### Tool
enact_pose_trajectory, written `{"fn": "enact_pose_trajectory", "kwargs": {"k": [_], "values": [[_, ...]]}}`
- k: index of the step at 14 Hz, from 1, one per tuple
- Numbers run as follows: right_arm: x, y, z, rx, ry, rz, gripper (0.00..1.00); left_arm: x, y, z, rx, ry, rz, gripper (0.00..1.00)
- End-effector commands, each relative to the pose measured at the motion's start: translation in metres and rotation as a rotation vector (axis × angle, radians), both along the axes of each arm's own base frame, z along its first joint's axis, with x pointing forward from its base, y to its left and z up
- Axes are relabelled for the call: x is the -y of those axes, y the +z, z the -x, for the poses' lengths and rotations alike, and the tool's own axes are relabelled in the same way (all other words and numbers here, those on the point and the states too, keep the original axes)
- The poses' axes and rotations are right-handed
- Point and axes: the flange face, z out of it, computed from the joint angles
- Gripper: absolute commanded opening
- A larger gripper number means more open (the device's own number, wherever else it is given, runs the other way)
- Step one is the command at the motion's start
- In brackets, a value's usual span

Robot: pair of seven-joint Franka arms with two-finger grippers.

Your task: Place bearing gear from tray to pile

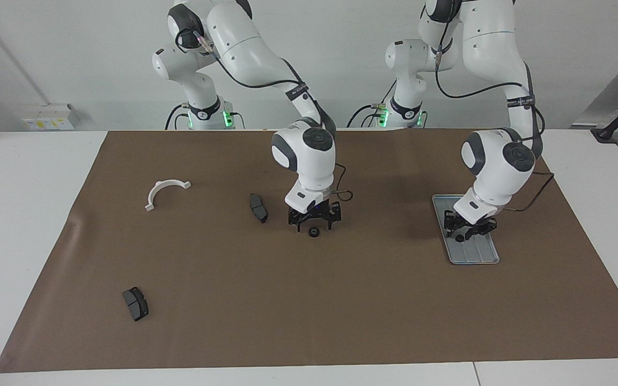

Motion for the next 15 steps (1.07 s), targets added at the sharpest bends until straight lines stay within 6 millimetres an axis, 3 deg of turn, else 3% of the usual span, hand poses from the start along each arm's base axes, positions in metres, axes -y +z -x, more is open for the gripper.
{"fn": "enact_pose_trajectory", "kwargs": {"k": [1, 3, 6, 7, 8, 9, 12, 14, 15], "values": [[0.003, -0.002, -0.001, 0.009, 0.014, 0.016, 0.79, -0.003, -0.004, 0.013, 0.035, 0.018, -0.002, 0.51], [0.002, -0.004, 0.001, 0.004, 0.018, 0.020, 0.68, -0.003, -0.005, 0.014, 0.040, 0.018, -0.002, 0.48], [0.004, -0.007, 0.003, -0.001, 0.020, 0.023, 0.49, -0.003, -0.005, 0.014, 0.037, 0.017, -0.002, 0.34], [0.004, -0.007, 0.003, -0.001, 0.020, 0.023, 0.35, -0.003, -0.005, 0.013, 0.034, 0.017, -0.002, 0.28], [0.003, -0.006, 0.002, -0.001, 0.024, 0.024, 0.10, -0.004, -0.004, 0.013, 0.034, 0.018, -0.002, 0.23], [0.004, -0.006, 0.001, -0.002, 0.021, 0.023, 0.00, -0.004, -0.003, 0.012, 0.034, 0.018, -0.002, 0.17], [0.004, -0.001, 0.000, -0.006, 0.019, 0.026, 0.00, -0.004, 0.006, 0.003, 0.039, 0.018, -0.002, 0.00], [0.005, 0.015, -0.007, -0.008, 0.005, 0.022, 0.00, -0.003, 0.023, -0.009, 0.023, 0.018, -0.001, 0.00], [0.018, 0.029, -0.015, 0.000, -0.018, 0.017, 0.00, -0.003, 0.031, -0.014, 0.017, 0.019, -0.001, 0.00]]}}
